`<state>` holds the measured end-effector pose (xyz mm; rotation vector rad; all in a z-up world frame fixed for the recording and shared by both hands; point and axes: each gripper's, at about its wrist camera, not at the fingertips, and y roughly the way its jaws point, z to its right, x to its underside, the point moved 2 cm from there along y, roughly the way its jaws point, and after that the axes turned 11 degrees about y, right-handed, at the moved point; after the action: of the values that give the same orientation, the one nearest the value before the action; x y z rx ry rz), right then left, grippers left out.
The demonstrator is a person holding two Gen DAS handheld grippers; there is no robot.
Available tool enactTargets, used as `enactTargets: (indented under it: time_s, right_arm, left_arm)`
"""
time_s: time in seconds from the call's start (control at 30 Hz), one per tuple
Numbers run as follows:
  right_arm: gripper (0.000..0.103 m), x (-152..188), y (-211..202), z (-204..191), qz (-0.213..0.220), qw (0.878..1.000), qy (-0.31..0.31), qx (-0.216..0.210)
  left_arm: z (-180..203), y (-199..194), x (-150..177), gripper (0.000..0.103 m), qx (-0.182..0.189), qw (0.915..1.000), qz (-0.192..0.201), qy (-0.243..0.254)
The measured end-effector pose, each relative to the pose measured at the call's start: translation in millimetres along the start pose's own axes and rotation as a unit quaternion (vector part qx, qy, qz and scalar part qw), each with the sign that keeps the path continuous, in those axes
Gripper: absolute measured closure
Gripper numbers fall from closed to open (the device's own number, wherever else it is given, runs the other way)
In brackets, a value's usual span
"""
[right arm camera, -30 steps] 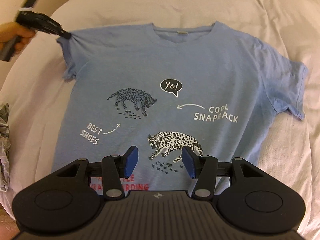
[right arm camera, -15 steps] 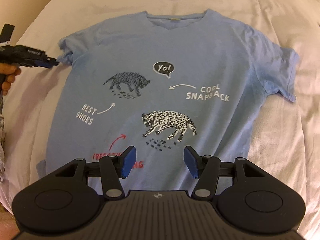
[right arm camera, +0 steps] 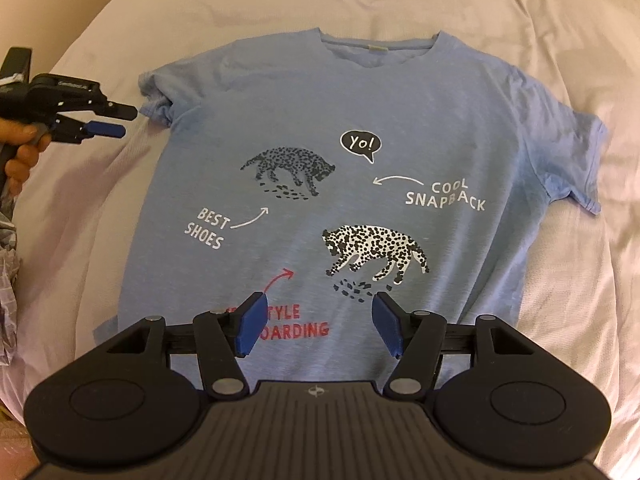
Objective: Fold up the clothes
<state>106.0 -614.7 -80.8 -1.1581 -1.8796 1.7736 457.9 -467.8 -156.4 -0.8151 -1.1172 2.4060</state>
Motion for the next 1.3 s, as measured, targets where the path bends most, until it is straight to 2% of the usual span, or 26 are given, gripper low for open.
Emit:
enactTargets:
  time_s: [0.1,0.13,0.17,0.23,0.33,0.4,0.47,0.53,0.6,0.7,0.9,1.1,1.2,1.3]
  right_arm:
    - [0.043,-1.1,1.6,-4.1,0.001,1.000,-0.001,0.000]
    - [0.043,-1.2,2.0,-5.1,0.002,1.000,-0.001,0.001]
    - [0.043,-0.9,2.2,-5.6,0.001,1.000,-0.002,0.002]
    - [0.043,0.3,2.2,-5.6,0.001,1.000,-0.004,0.006]
    - [0.043,1.8,-1.4,-2.5,0.003,1.000,0.001,0.012]
    - [0.043,1.4,-4.1,1.4,0.007,1.000,0.007,0.014]
    - [0.042,0.8,-6.6,5.6,0.011,1.000,0.013,0.015]
    - [0.042,0.3,-4.5,8.2,0.010,1.000,0.014,0.015]
    - [0.042,-0.6,-3.3,7.9,0.011,1.000,0.012,0.012]
    - [0.042,-0.2,-5.2,8.2,0.016,1.000,0.013,0.009]
    - [0.042,-2.2,-11.9,35.7,0.032,0.999,0.036,0.024]
    - [0.042,-33.6,-19.3,115.4,0.069,0.993,0.081,0.044]
    - [0.041,-54.5,-16.5,165.0,0.089,0.989,0.114,0.038]
    - [0.041,-69.7,-3.0,217.0,0.100,0.983,0.156,0.010]
  left_arm:
    - [-2.0,17.5,-6.9,0.071,0.008,0.9998,0.008,-0.014]
    - [-1.5,22.4,-9.5,0.083,0.012,0.9997,0.013,-0.017]
    - [-0.7,26.3,-11.5,0.101,0.015,0.9996,0.016,-0.019]
    - [2.7,22.3,-9.5,0.103,-0.001,1.0000,0.003,-0.004]
    - [-4.5,-7.0,4.7,0.102,-0.047,0.9986,-0.010,0.020]
    - [-24.0,-25.4,15.5,0.102,-0.066,0.9978,-0.004,-0.005]
    - [-39.9,-36.8,23.5,0.103,-0.115,0.9931,-0.003,-0.021]
    - [-49.0,-43.9,29.6,0.102,-0.125,0.9916,0.003,-0.035]
    - [-44.6,-48.7,36.2,0.102,-0.128,0.9915,0.004,-0.022]
    - [-23.8,-47.6,50.3,0.099,-0.120,0.9927,-0.003,0.004]
    - [52.8,-22.3,81.6,0.080,-0.078,0.9938,-0.028,0.074]
    - [141.7,12.1,109.0,0.074,-0.061,0.9833,-0.060,0.161]
    - [171.0,24.5,129.7,0.072,-0.075,0.9817,-0.073,0.159]
    - [200.2,37.0,150.4,0.071,-0.088,0.9798,-0.086,0.158]
